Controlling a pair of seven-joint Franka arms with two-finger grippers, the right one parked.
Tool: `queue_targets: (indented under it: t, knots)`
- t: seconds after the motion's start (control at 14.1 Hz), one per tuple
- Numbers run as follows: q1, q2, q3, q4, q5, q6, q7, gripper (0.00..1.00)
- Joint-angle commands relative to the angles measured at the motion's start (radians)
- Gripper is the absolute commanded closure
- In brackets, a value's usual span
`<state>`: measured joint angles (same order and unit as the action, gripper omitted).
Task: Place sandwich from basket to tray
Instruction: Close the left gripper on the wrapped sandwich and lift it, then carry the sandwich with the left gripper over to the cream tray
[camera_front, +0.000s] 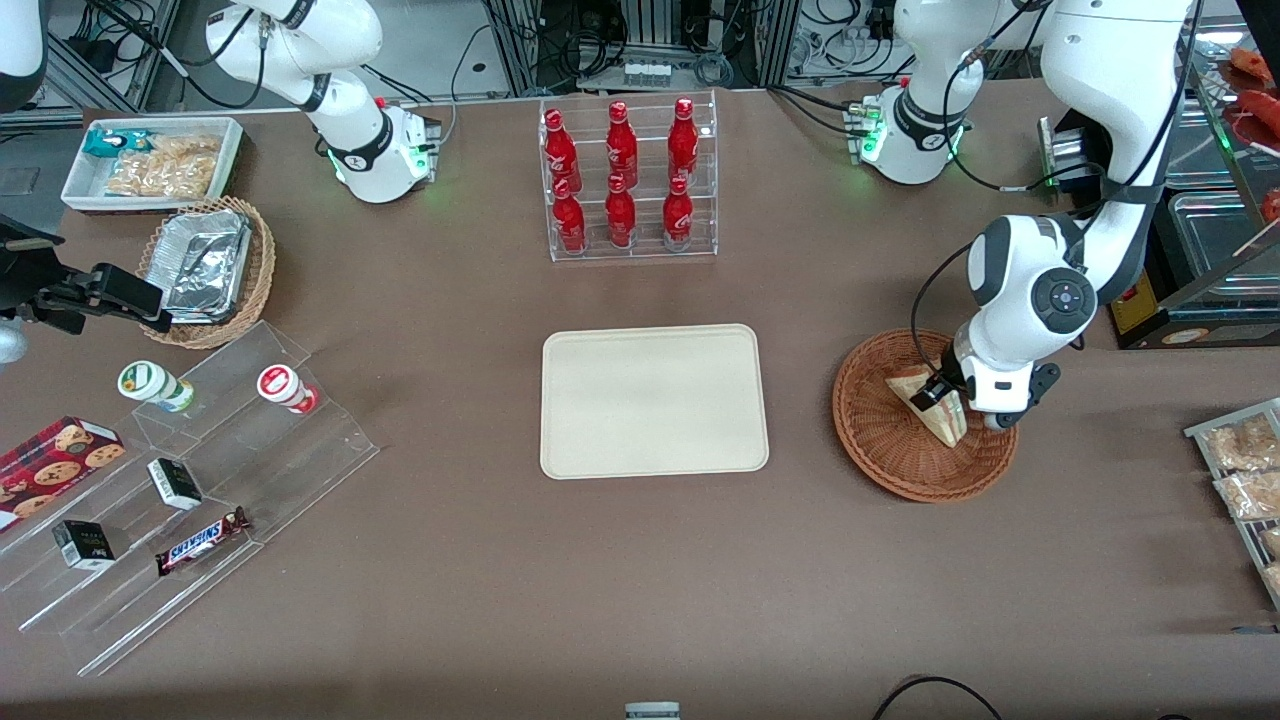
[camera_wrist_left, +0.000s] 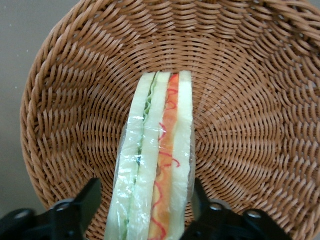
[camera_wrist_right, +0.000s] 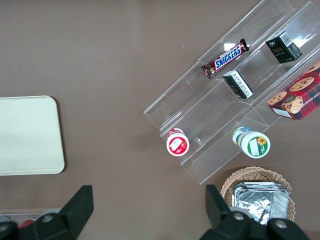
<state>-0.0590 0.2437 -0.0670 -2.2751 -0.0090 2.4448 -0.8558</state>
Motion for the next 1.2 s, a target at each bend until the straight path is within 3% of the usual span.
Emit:
queue_targets:
  t: [0.0, 0.07, 0.35, 0.49, 0.57, 1.13]
  knots:
    - [-0.01, -0.004, -0.002, 0.002, -0.002, -0.021, -0.026, 0.85]
    - [-0.009, -0.017, -0.004, 0.012, 0.006, -0.076, -0.019, 0.91]
    - [-0.01, -0.035, -0.023, 0.205, 0.01, -0.321, 0.082, 0.94]
    - [-0.009, -0.009, -0.066, 0.304, 0.096, -0.383, 0.253, 0.92]
    - [-0.009, 0.011, -0.097, 0.351, 0.098, -0.417, 0.297, 0.9]
    - [-0.01, 0.225, -0.374, 0.617, 0.113, -0.483, 0.186, 0.97]
